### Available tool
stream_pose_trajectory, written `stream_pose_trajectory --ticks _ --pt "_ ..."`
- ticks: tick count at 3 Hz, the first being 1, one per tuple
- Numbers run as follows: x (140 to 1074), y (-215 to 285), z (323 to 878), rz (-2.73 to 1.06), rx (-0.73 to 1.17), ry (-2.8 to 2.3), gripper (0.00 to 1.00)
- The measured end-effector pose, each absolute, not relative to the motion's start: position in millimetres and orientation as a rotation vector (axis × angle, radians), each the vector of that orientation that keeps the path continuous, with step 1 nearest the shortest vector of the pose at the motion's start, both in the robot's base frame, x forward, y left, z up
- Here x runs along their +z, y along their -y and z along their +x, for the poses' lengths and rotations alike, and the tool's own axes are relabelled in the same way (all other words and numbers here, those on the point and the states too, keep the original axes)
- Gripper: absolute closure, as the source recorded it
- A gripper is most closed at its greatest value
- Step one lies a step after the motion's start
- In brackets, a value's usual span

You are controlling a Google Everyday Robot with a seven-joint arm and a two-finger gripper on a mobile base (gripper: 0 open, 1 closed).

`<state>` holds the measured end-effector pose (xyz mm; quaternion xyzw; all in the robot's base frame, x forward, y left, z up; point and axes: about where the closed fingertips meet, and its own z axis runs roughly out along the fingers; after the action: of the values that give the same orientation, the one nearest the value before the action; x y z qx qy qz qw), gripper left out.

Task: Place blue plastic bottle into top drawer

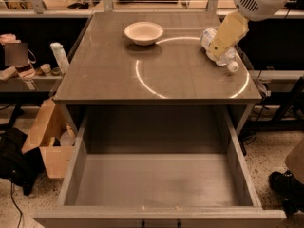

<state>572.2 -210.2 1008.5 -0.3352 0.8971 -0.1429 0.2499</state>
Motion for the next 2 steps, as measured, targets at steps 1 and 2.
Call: stream_pose_trajectory --ticks 1,2 --pt "1010.8 209.9 572.8 -0.911 -0.396 -2.438 0.0" --pt "1012.6 209.8 582.2 -0.928 -0.412 -2.423 0.0"
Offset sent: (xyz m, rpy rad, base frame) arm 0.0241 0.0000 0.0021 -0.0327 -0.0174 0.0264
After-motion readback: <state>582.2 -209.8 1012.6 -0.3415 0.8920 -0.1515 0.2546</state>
